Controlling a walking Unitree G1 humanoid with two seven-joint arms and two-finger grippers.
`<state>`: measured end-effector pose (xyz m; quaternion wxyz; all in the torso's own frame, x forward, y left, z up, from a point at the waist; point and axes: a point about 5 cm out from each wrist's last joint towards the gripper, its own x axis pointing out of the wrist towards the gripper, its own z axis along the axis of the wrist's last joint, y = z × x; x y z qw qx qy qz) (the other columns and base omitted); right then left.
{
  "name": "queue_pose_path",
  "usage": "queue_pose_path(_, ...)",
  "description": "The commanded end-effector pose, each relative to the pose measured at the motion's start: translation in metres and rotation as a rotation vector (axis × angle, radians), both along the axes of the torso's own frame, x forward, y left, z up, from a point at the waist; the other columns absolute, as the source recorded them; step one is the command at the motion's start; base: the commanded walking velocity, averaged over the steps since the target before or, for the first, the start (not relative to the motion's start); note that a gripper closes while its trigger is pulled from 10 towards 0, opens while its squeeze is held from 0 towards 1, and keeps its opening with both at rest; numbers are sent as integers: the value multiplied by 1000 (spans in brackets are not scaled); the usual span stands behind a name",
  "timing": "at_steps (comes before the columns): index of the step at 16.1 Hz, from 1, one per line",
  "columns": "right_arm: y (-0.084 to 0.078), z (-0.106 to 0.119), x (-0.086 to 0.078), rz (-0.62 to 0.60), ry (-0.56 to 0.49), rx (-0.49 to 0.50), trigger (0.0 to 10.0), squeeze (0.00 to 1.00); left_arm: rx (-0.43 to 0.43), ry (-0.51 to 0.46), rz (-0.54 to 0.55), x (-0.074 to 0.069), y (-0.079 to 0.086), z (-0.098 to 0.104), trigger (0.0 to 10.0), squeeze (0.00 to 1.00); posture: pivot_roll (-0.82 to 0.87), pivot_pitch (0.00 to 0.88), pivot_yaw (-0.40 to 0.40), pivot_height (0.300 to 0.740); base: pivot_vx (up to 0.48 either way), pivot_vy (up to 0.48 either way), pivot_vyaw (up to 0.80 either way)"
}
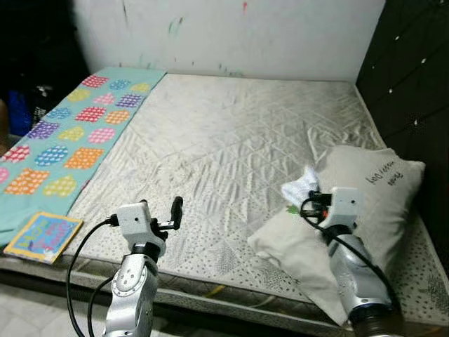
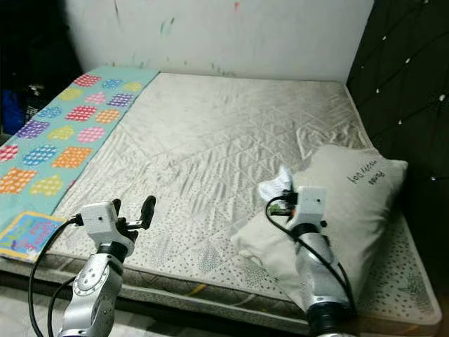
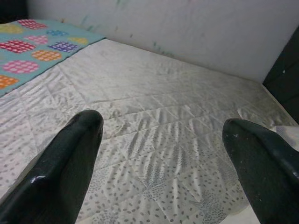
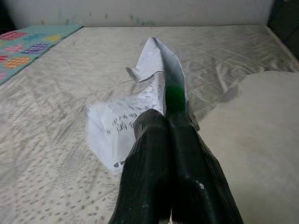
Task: Clean up the room
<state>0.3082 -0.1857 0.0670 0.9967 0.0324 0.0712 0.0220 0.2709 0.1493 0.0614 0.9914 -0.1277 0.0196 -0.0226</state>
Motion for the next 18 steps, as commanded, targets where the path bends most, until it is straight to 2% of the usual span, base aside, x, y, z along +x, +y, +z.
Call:
queue_pose_path(1, 2, 5, 3, 11, -17, 3, 10000, 0, 5, 2, -1, 0, 2, 0, 10000, 0, 30, 0, 29, 740, 0, 0, -538)
queue_pose_path(5, 3, 5, 3, 13, -18, 1, 10000, 0, 1, -1, -6, 1, 1, 0, 10000, 0, 29, 3, 28, 740, 0, 148, 0)
queue_pose_path(9, 3, 4, 2, 17, -14, -3, 10000, 0, -3, -1, -10, 0, 0, 0, 10000, 0, 28, 8, 27, 740, 0, 365, 0)
queue_pose_path(13, 2, 4, 2, 19, -15, -6, 10000, 0, -5, -1, -14, 0, -1, 0, 10000, 0, 26, 9, 25, 740, 0, 400, -455)
queue_pose_path(18, 2, 5, 2, 27, -17, -13, 10000, 0, -6, -1, -13, -1, -2, 0, 10000, 0, 26, 7, 21, 740, 0, 411, 0)
